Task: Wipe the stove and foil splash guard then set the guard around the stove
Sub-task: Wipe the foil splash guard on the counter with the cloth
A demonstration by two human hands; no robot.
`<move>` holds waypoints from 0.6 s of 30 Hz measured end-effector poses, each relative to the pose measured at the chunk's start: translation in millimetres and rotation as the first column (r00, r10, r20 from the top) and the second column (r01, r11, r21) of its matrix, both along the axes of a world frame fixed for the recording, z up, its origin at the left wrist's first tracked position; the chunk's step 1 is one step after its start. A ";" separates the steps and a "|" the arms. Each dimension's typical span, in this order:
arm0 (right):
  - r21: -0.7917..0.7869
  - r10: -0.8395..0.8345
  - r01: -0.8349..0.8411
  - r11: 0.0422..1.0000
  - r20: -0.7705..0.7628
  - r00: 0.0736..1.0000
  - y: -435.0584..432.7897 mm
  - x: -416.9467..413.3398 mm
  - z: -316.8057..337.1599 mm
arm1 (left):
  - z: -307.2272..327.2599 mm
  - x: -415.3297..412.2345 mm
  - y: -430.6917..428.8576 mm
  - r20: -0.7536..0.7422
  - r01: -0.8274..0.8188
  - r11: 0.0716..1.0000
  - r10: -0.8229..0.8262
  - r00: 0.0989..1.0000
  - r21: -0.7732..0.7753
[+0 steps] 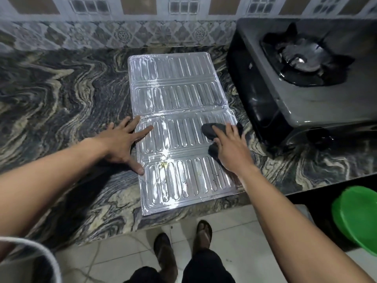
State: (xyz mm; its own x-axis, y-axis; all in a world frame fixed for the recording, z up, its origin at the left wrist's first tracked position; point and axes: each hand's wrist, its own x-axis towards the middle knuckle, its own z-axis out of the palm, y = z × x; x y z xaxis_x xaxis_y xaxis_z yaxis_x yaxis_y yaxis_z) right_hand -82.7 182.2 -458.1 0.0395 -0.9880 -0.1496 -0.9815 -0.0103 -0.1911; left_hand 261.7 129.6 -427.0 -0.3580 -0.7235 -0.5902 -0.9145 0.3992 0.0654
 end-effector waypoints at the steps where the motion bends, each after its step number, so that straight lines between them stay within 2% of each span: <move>1: 0.010 -0.025 0.025 1.000 0.003 1.000 5.5 -4.2 -0.1 | -0.2 0.4 -0.3 -0.001 -0.001 1.000 0.001 1.000 -0.001; 6: -0.027 -0.085 0.086 0.996 0.038 0.996 50.5 4.3 -7.3 | 0.3 0.6 -1.2 -0.002 0.000 1.000 0.000 1.000 0.002; 10: -0.043 -0.109 0.112 0.993 0.071 0.992 52.6 6.0 -8.5 | 2.4 1.1 -4.1 -0.018 -0.007 1.000 0.008 1.000 0.022; 14: -0.096 -0.185 0.185 0.978 0.017 0.983 48.1 23.2 -10.6 | 3.6 2.0 -4.7 0.002 0.005 1.000 -0.005 1.000 0.026; 16: -0.138 -0.141 0.140 0.980 0.003 0.990 45.8 43.0 -10.0 | 4.2 1.4 -4.8 0.010 0.008 1.000 -0.008 1.000 0.019; 18: -0.154 -0.001 0.001 0.988 0.003 1.000 43.5 68.0 -9.7 | 6.0 0.9 -4.3 0.005 0.008 1.000 -0.008 1.000 0.021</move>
